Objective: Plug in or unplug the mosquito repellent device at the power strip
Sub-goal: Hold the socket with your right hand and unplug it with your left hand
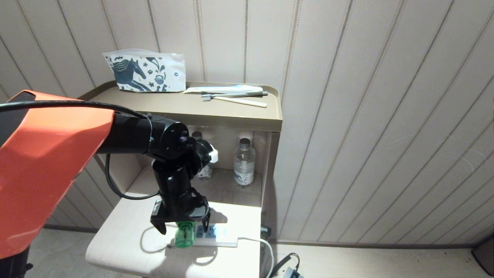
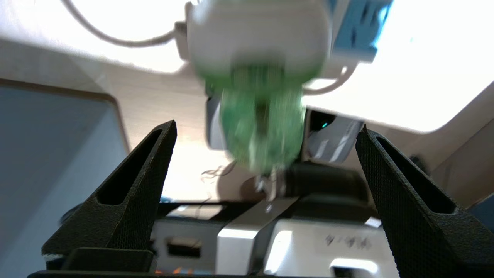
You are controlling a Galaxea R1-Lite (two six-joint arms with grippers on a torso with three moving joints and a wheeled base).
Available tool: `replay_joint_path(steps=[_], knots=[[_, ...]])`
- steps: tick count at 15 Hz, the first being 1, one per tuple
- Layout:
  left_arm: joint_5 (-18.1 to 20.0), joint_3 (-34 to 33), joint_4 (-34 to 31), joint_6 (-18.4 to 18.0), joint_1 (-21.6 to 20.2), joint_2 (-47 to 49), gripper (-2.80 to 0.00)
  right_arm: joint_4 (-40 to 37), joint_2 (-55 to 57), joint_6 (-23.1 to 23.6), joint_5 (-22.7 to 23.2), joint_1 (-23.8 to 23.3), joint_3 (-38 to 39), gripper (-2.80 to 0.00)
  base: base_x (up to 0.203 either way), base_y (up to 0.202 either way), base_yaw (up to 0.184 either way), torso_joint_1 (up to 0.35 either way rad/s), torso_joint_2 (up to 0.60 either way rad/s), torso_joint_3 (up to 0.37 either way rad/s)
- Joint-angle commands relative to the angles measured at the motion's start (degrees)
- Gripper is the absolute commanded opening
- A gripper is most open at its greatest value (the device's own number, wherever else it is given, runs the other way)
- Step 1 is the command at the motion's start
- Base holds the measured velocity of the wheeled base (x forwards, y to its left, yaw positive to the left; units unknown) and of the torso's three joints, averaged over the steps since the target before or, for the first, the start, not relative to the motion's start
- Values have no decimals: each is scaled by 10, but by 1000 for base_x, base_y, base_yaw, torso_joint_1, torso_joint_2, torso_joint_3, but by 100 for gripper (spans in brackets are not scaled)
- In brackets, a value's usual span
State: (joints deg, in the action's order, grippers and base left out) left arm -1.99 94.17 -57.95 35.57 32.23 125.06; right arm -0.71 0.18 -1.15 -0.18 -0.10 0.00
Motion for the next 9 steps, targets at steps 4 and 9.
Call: replay_joint_path(steps=[4, 9], knots=[[1, 8, 0, 10, -16, 33, 0, 0, 1, 0, 0, 0, 0, -280, 0, 0, 0, 0, 0, 0], [18, 18, 32, 59, -31, 53, 0, 0, 1, 0, 0, 0, 0, -280, 0, 0, 0, 0, 0, 0]])
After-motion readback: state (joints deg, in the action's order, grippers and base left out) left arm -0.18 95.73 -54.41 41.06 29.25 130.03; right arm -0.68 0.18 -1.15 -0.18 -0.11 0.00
